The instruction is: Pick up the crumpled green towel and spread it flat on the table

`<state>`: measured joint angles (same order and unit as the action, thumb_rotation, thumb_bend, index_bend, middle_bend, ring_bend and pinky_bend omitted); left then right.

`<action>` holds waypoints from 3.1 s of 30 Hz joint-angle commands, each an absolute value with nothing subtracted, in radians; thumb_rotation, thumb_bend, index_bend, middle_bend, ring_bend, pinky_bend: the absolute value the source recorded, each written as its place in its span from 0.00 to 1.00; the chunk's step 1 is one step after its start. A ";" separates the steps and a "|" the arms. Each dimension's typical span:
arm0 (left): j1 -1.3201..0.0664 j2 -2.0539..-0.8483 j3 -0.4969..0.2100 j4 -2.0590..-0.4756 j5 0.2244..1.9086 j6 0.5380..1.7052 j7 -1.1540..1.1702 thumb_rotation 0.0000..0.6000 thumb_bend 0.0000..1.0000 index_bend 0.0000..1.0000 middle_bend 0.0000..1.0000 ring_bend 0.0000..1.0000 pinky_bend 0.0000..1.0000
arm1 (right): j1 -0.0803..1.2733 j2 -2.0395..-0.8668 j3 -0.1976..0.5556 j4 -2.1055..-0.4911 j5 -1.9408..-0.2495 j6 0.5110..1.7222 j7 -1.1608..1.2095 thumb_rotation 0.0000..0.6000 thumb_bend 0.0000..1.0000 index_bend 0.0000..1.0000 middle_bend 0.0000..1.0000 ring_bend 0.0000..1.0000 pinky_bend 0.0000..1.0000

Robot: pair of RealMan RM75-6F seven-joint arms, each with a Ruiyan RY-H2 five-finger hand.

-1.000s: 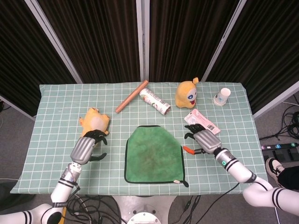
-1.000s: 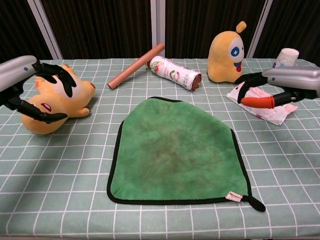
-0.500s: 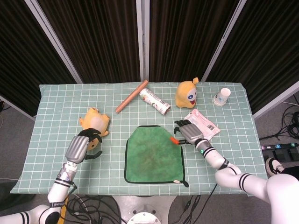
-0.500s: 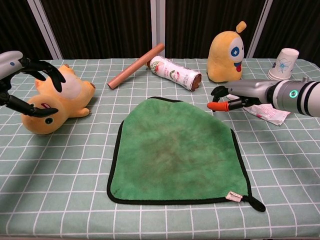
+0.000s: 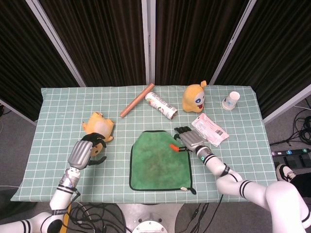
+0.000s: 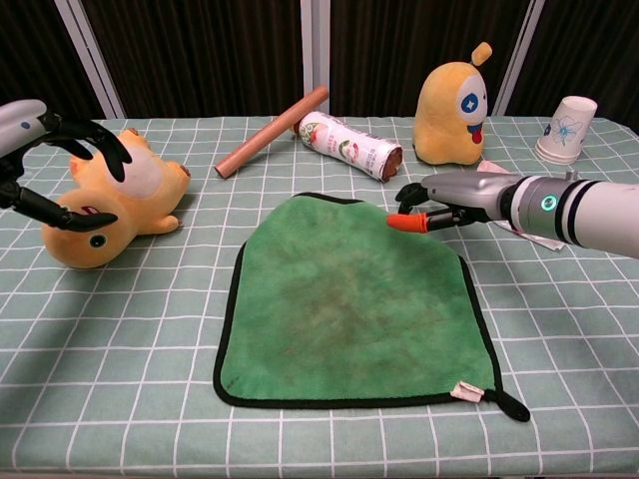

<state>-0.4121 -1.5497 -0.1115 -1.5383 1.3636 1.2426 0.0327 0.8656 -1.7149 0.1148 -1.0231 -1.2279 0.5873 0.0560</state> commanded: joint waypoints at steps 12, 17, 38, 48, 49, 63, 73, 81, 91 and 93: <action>-0.411 -1.547 -0.118 -1.535 1.361 1.244 0.026 1.00 0.25 0.52 0.40 0.24 0.24 | 0.847 -1.687 0.058 -1.241 -1.410 0.692 0.109 0.10 0.31 0.33 0.06 0.00 0.00; -0.405 -1.545 -0.116 -1.537 1.362 1.247 0.022 1.00 0.25 0.52 0.40 0.24 0.24 | 0.845 -1.689 0.048 -1.248 -1.408 0.699 0.048 0.10 0.31 0.33 0.06 0.00 0.00; -0.410 -1.547 -0.119 -1.530 1.362 1.233 0.010 1.00 0.25 0.52 0.40 0.24 0.24 | 0.804 -1.730 0.121 -1.282 -1.265 0.832 -0.205 0.30 0.00 0.43 0.11 0.00 0.00; -0.404 -1.540 -0.116 -1.533 1.357 1.234 0.011 1.00 0.25 0.52 0.40 0.24 0.24 | 0.800 -1.830 0.109 -1.248 -1.258 0.887 -0.349 0.99 0.00 0.46 0.13 0.00 0.00; -0.404 -1.540 -0.116 -1.532 1.357 1.232 0.011 1.00 0.25 0.52 0.40 0.24 0.24 | 0.799 -1.837 0.109 -1.246 -1.257 0.889 -0.351 0.99 0.00 0.46 0.13 0.00 0.00; -0.406 -1.535 -0.118 -1.531 1.351 1.221 0.008 1.00 0.25 0.52 0.40 0.24 0.24 | 0.801 -1.876 0.134 -1.284 -1.233 0.875 -0.353 0.94 0.00 0.44 0.13 0.00 0.00; -0.407 -1.535 -0.116 -1.537 1.354 1.221 0.011 1.00 0.25 0.52 0.40 0.24 0.24 | 0.799 -1.938 0.126 -1.216 -1.208 0.878 -0.409 0.95 0.00 0.44 0.13 0.00 0.00; -0.404 -1.531 -0.116 -1.537 1.357 1.225 0.005 1.00 0.25 0.52 0.40 0.24 0.24 | 0.790 -1.964 0.130 -1.173 -1.215 0.898 -0.413 0.95 0.01 0.44 0.12 0.00 0.00; -0.406 -1.532 -0.117 -1.535 1.360 1.224 0.003 1.00 0.25 0.52 0.39 0.24 0.24 | 0.784 -1.952 0.141 -1.189 -1.198 0.892 -0.428 0.94 0.16 0.47 0.13 0.00 0.00; -0.407 -1.532 -0.118 -1.534 1.358 1.221 0.003 1.00 0.25 0.52 0.39 0.24 0.24 | 0.782 -1.952 0.139 -1.189 -1.192 0.889 -0.437 0.94 0.16 0.47 0.13 0.00 0.00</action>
